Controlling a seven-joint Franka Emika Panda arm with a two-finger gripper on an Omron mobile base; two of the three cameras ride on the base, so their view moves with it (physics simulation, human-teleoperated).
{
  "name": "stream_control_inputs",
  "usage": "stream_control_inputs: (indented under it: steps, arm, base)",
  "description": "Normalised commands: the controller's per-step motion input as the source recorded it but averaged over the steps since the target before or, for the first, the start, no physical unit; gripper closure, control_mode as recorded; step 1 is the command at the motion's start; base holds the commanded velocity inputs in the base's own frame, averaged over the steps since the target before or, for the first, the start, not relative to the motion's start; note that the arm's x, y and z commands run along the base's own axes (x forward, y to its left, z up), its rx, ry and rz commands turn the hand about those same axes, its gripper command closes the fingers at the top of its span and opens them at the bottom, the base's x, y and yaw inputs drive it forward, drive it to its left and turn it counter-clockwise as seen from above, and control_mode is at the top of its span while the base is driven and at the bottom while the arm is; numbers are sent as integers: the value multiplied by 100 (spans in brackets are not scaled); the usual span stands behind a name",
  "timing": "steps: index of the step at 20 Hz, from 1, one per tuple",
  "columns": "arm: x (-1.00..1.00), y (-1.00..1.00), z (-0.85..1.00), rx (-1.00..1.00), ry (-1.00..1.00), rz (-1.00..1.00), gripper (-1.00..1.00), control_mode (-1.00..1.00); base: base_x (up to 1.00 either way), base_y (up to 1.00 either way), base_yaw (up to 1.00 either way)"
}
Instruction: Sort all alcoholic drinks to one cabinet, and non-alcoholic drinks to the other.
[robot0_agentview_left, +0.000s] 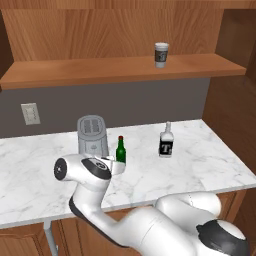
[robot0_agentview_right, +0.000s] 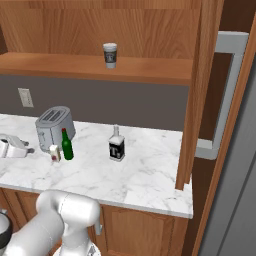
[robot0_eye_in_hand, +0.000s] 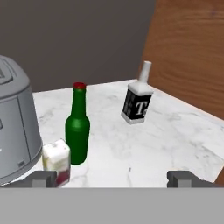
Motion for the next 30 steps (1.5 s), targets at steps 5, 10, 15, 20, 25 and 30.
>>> stream_control_inputs:
  steps: [5, 10, 15, 20, 25, 30]
  arm:
    - [28, 4, -21, -4, 0, 0, -100, -100]
    - [19, 6, -25, -4, 0, -3, -100, -100]
    - [22, 8, -25, -4, 0, -4, -100, -100]
    - [26, 11, -23, -4, 0, -4, -100, -100]
    - [25, 9, -22, -4, 0, -5, -100, -100]
    - [26, 7, -21, -4, 0, -5, -100, -100]
  base:
    - [0, 0, 0]
    - [0, 0, 0]
    - [0, 0, 0]
    - [0, 0, 0]
    - [0, 0, 0]
    - [0, 0, 0]
